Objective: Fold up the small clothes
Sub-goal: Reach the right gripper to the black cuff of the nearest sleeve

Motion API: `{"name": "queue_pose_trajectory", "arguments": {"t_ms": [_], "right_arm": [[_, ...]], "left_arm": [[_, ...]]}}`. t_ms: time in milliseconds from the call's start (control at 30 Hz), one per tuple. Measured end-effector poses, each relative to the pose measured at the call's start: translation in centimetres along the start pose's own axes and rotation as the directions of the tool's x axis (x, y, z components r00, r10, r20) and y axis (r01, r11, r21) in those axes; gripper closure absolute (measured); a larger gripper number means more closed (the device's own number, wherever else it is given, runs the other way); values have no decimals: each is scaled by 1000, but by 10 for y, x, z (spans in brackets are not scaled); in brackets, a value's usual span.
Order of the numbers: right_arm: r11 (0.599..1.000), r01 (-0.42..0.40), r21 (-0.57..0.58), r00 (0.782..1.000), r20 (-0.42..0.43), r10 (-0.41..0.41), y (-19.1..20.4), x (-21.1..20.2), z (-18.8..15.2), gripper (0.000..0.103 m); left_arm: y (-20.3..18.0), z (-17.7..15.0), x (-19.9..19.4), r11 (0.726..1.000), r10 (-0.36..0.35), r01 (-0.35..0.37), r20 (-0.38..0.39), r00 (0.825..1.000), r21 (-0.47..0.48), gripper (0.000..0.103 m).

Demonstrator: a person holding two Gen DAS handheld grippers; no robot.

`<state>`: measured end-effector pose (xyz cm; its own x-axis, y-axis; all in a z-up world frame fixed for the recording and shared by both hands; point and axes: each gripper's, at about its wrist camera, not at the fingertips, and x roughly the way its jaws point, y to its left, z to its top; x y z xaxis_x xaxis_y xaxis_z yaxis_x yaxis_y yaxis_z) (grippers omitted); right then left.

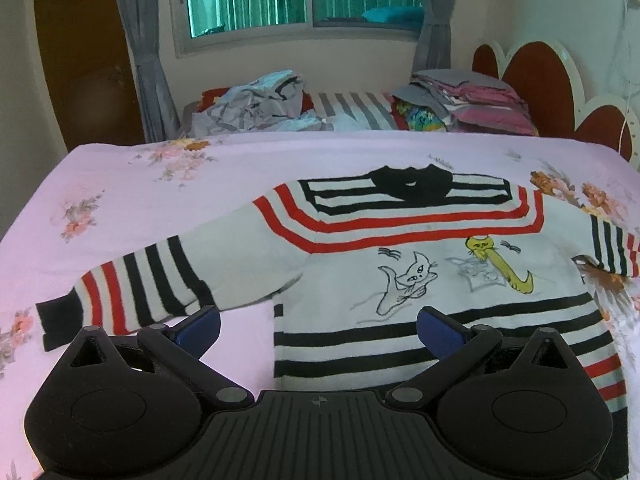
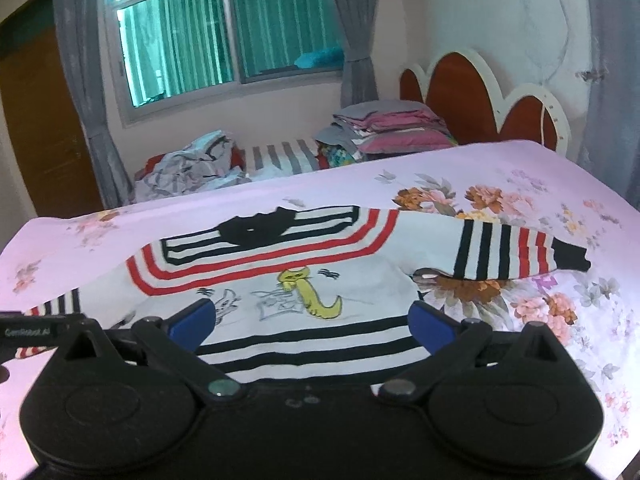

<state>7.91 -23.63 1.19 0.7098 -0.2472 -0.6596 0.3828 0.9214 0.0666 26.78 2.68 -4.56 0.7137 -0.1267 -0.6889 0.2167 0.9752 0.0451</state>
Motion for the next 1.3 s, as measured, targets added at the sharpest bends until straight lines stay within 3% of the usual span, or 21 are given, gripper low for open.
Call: {"name": "queue_pose_trajectory", "arguments": {"t_ms": [433, 567, 1000, 1300], "right_arm": [[998, -57, -14, 997, -43, 56, -58, 66, 23, 9], [999, -51, 6, 996, -68, 51, -91, 85, 28, 22], [987, 103, 125, 987, -140, -85, -215, 138, 23, 33], [946, 227, 229, 963, -194, -185, -297, 169, 20, 34]], "left_arm": [[-41, 14, 40, 996, 57, -58, -15, 998, -63, 0], [-64, 19, 54, 996, 61, -62, -23, 998, -61, 0], [-139, 27, 101, 999, 0, -4, -66, 998, -54, 0], [-163, 34, 120, 999, 22, -26, -88, 996, -43, 0]]}}
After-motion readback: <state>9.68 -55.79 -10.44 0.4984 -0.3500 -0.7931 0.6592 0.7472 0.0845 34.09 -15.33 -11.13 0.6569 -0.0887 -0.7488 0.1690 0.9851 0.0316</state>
